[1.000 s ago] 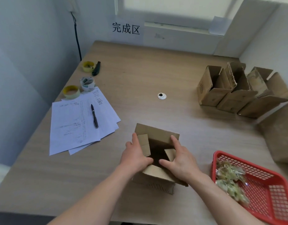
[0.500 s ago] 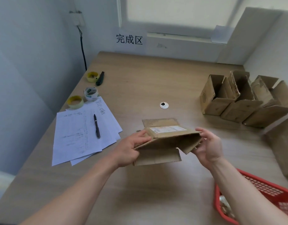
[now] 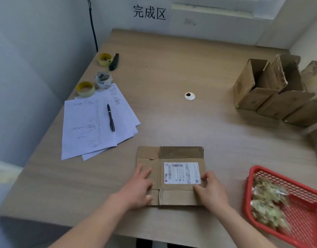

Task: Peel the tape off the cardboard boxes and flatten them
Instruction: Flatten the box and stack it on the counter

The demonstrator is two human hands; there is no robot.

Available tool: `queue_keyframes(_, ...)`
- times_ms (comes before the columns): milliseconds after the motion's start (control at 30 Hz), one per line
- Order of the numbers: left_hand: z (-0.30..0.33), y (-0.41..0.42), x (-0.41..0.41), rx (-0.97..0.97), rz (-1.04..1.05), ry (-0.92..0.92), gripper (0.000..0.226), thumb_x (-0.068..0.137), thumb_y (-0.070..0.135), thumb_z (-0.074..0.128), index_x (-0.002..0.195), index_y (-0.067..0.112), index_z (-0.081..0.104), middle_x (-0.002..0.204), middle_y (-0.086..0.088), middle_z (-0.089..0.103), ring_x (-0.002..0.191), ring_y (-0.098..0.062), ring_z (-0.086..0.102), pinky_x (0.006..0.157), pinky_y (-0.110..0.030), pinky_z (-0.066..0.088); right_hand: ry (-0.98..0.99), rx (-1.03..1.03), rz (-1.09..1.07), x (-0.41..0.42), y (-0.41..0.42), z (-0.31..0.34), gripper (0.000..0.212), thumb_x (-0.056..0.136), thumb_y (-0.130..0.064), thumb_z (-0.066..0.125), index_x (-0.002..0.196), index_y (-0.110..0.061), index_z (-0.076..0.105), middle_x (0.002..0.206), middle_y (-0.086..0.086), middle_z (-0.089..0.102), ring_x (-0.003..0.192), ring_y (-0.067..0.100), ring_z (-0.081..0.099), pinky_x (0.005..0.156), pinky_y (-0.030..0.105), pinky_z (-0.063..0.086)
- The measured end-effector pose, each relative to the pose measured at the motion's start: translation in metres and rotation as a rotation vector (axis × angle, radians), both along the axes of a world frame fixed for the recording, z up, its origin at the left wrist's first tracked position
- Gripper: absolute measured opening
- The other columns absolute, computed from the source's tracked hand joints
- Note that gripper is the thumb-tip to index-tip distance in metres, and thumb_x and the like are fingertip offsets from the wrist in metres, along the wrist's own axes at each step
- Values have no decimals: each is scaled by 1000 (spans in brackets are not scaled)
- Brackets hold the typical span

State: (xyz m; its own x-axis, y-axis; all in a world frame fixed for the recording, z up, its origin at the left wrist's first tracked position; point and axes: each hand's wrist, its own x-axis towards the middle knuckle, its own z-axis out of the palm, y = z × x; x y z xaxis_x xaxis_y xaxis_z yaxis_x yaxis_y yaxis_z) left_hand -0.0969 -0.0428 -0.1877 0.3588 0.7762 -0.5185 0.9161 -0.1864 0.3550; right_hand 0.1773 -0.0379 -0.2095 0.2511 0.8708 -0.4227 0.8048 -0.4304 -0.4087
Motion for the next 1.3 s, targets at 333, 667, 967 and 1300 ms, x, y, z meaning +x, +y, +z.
queue_keyframes(333, -20, 33, 29, 65, -110, 145, 104, 81, 13, 63, 156, 34, -5, 161, 7, -28, 149, -31, -25, 118, -61, 9, -141, 115, 757, -29, 33, -10, 77, 92, -48, 44, 158, -32, 10, 166, -3, -14, 152, 18, -16, 123, 44, 1)
queue_keyframes(667, -55, 33, 29, 272, -19, 76, 71, 91, 60, 22, 158, 35, 16, 164, 13, -12, 151, -19, -16, 119, -58, 9, -259, 247, 767, -37, 47, -49, 69, 97, -54, 27, 156, -19, 28, 165, 1, 10, 153, 22, 10, 116, 49, 12)
queue_keyframes(967, -64, 28, 45, 378, 189, 160, 76, 89, 71, 31, 153, 30, 36, 164, 7, 19, 150, -38, 19, 112, -65, 23, -274, 125, 418, -35, 42, -45, 87, 88, -68, 8, 159, -18, 3, 161, 1, -18, 149, 16, -19, 121, 49, 4)
queue_keyframes(1300, -75, 27, 46, 488, 216, 121, 74, 87, 68, 41, 149, 29, 44, 163, 5, 26, 149, -42, 21, 111, -66, 23, -297, 178, 392, -36, 33, -46, 85, 88, -64, 30, 155, -12, 30, 165, 12, 14, 153, 29, 12, 116, 57, 22)
